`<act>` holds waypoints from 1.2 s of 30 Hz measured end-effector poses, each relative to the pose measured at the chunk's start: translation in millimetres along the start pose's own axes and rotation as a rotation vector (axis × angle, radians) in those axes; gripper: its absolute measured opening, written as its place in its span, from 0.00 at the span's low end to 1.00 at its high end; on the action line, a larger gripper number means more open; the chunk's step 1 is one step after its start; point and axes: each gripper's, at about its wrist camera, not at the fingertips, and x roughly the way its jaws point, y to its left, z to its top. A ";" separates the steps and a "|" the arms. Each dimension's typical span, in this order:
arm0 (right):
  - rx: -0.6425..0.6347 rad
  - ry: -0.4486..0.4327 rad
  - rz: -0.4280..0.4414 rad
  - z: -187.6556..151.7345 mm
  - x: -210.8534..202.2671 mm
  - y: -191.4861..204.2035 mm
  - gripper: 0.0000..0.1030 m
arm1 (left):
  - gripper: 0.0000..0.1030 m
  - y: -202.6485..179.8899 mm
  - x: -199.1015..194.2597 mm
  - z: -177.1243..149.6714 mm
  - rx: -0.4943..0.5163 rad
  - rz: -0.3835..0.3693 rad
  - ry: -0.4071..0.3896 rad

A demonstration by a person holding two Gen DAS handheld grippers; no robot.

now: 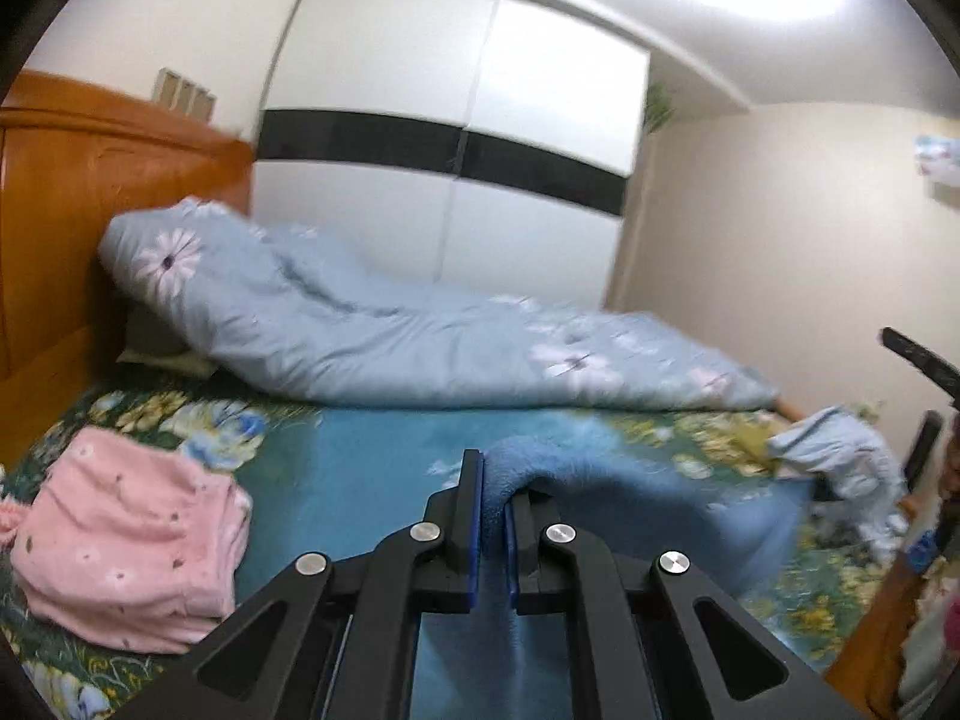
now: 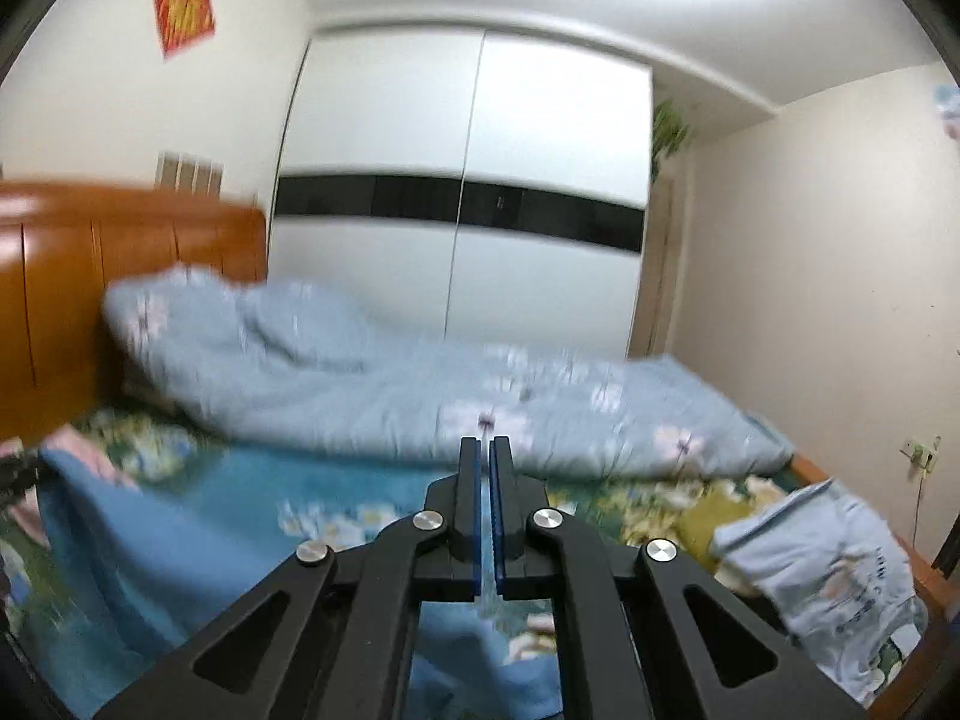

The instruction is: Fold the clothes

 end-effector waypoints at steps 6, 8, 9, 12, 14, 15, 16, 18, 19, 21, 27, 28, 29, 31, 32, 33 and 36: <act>-0.068 0.084 0.090 -22.4 1.1 15.5 0.02 | 0.06 0.3 5.7 -13.4 0.000 0.051 0.046; -0.095 0.160 0.157 -44.8 12.4 25.0 0.02 | 0.06 4.6 4.5 -18.6 -0.020 0.065 0.053; -0.114 0.191 0.183 -56.3 17.7 30.2 0.02 | 0.06 7.1 4.0 -20.3 -0.028 0.070 0.057; -0.174 0.296 0.257 -98.2 36.0 51.8 0.03 | 0.06 16.9 2.9 -26.4 -0.049 0.088 0.072; -0.192 0.367 0.302 -127.9 45.5 65.7 0.06 | 0.06 22.7 5.3 -31.1 -0.063 0.102 0.085; -0.201 0.401 0.322 -144.0 48.9 71.8 0.15 | 0.06 25.2 7.1 -33.5 -0.069 0.109 0.093; -0.210 0.435 0.343 -160.2 52.4 78.0 0.23 | 0.06 27.8 9.1 -36.4 -0.076 0.115 0.102; -0.257 0.492 0.386 -190.6 56.8 93.5 0.50 | 0.06 33.3 12.5 -40.9 -0.086 0.127 0.117; -0.295 0.514 0.406 -204.6 57.3 102.3 0.50 | 0.06 36.5 14.2 -43.2 -0.093 0.133 0.123; -0.412 0.551 0.429 -229.5 53.6 121.0 0.52 | 0.06 42.1 16.6 -46.8 -0.107 0.142 0.132; -0.675 0.574 0.366 -279.5 53.7 153.4 0.54 | 0.06 53.5 22.5 -55.1 -0.138 0.160 0.150; -0.677 0.566 0.357 -281.8 55.8 155.4 0.54 | 0.06 54.4 22.9 -55.6 -0.138 0.162 0.152; -0.667 0.555 0.350 -281.0 58.6 157.2 0.54 | 0.06 54.9 23.1 -55.9 -0.138 0.164 0.154; -0.647 0.535 0.349 -277.2 64.1 160.9 0.54 | 0.06 56.2 23.5 -57.0 -0.139 0.166 0.157; -0.632 0.521 0.349 -273.9 66.5 161.7 0.54 | 0.06 56.9 23.7 -57.6 -0.141 0.167 0.158; -0.612 0.508 0.352 -269.8 69.1 162.2 0.54 | 0.06 57.5 23.9 -58.2 -0.142 0.167 0.159; -0.524 0.491 0.380 -256.5 76.7 161.5 0.54 | 0.06 60.4 26.3 -59.2 -0.149 0.170 0.168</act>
